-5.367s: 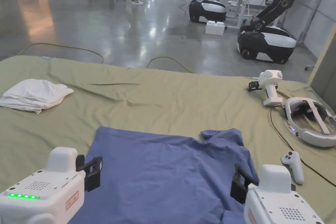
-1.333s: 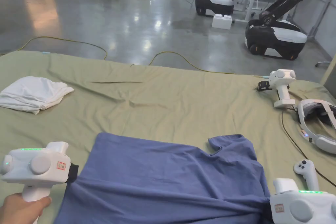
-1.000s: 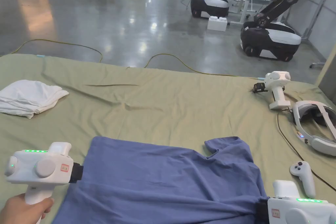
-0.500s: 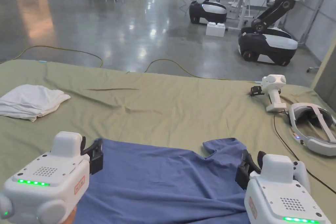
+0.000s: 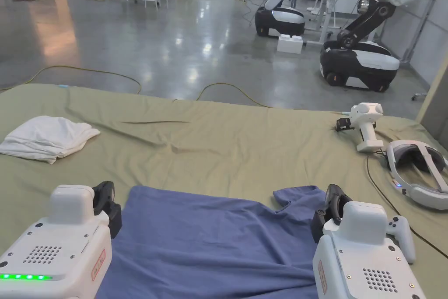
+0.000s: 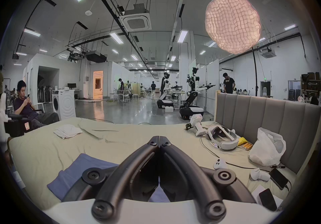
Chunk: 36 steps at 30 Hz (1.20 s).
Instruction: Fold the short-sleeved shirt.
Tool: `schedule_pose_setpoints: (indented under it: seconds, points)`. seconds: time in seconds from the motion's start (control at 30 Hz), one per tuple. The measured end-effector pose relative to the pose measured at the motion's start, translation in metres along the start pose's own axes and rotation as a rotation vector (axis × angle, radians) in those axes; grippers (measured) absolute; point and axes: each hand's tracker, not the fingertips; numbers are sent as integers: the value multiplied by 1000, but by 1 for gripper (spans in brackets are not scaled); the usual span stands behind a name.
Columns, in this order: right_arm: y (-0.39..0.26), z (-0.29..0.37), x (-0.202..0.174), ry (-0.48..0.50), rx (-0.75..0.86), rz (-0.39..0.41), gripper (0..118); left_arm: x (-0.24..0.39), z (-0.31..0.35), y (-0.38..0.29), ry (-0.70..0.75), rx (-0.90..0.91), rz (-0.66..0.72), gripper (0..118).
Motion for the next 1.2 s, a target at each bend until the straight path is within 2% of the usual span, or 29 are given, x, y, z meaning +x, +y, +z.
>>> schedule_pose_setpoints:
  seconds: [0.23, 0.33, 0.43, 0.5, 0.53, 0.57, 0.67, 0.73, 0.77, 0.87, 0.9, 0.97, 1.0, 1.03, 1.07, 1.1, 1.2]
  points:
    - [-17, -7, 9, 11, -102, 18, 0, -53, -50, -53, -18, -543, 61, 3]
    - [-25, -10, 11, 16, -166, 31, 0, -66, -68, -78, -40, -699, 103, 3]
    - [-34, -12, 14, 16, -203, 25, 0, -69, -82, -94, -50, -817, 135, 27]
    - [-39, -13, 16, 16, -225, 28, 0, -70, -90, -103, -20, -869, 153, 53]
    - [-39, -12, 16, 16, -235, 30, 0, -69, -94, -107, -11, -881, 159, 61]
    - [-40, -13, 16, 16, -246, 34, 0, -67, -98, -111, -13, -896, 163, 63]
    - [-45, -13, 19, 9, -270, 47, 0, -63, -111, -127, -2, -984, 121, 63]
    - [-48, -13, 23, 2, -289, 50, 0, -53, -106, -122, 21, -940, 90, 62]
    - [-49, -13, 25, -1, -297, 50, 0, -52, -106, -122, 42, -939, 79, 55]
    - [-55, -11, 35, -21, -332, 55, 0, -34, -103, -120, 38, -917, -65, 17]
    - [-58, -11, 39, -27, -351, 61, 0, -34, -106, -123, 8, -917, -81, 11]
    - [-63, -12, 50, -42, -421, 76, 0, -32, -107, -124, -1, -928, -88, 9]
    - [-66, -14, 59, -44, -465, 82, 8, -34, -107, -124, 1, -925, -90, 9]
    - [-70, -16, 68, -42, -509, 80, 25, -38, -107, -125, -3, -922, -87, 9]
    - [-74, -17, 78, -43, -548, 71, 52, -42, -106, -124, -11, -917, -78, 9]
    - [-80, -19, 89, -38, -599, 58, 62, -46, -104, -123, -18, -911, -66, 9]
    - [-99, -24, 118, -74, -730, 57, 63, -52, -99, -122, -29, -893, -57, 9]
